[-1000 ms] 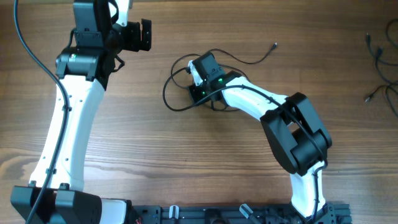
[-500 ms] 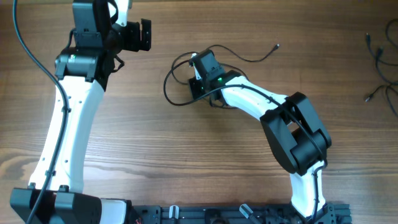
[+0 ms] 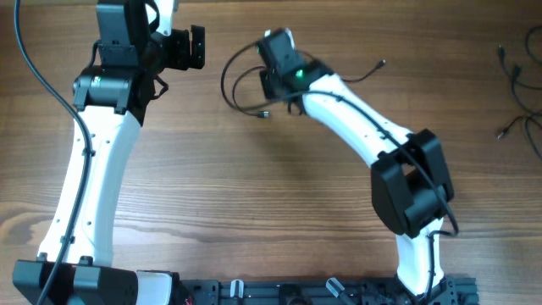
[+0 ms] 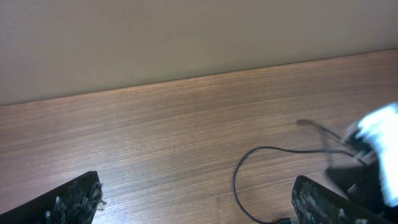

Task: Untangle cables
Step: 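Lift the cable with the right gripper and pull it far right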

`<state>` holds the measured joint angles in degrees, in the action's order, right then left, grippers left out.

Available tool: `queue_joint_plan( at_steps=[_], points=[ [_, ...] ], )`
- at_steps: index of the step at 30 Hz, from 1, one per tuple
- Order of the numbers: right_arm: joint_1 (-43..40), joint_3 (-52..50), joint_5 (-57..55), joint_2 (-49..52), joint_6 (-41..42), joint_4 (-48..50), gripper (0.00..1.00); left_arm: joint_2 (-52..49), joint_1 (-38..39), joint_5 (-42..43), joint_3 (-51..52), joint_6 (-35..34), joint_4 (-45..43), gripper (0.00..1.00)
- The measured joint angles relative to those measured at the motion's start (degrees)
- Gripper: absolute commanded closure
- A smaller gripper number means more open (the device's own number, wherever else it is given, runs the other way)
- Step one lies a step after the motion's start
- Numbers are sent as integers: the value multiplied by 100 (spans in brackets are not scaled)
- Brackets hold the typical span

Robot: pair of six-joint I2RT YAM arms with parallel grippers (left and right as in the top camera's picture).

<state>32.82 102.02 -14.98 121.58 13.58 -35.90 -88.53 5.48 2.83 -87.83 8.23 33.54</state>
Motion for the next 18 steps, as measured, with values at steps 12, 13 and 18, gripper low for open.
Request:
queue_joint_plan(
  at_steps=[12, 13, 18],
  points=[
    [-826, 2699, -527, -549, -256, -1224, 96, 0, 0, 0, 0, 0, 2, 0],
    [-852, 2828, -570, -608, -313, -1252, 96, 0, 0, 0, 0, 0, 2, 0],
    [-846, 3526, -866, -901, -616, -1298, 96, 0, 0, 0, 0, 0, 9, 0]
  ],
)
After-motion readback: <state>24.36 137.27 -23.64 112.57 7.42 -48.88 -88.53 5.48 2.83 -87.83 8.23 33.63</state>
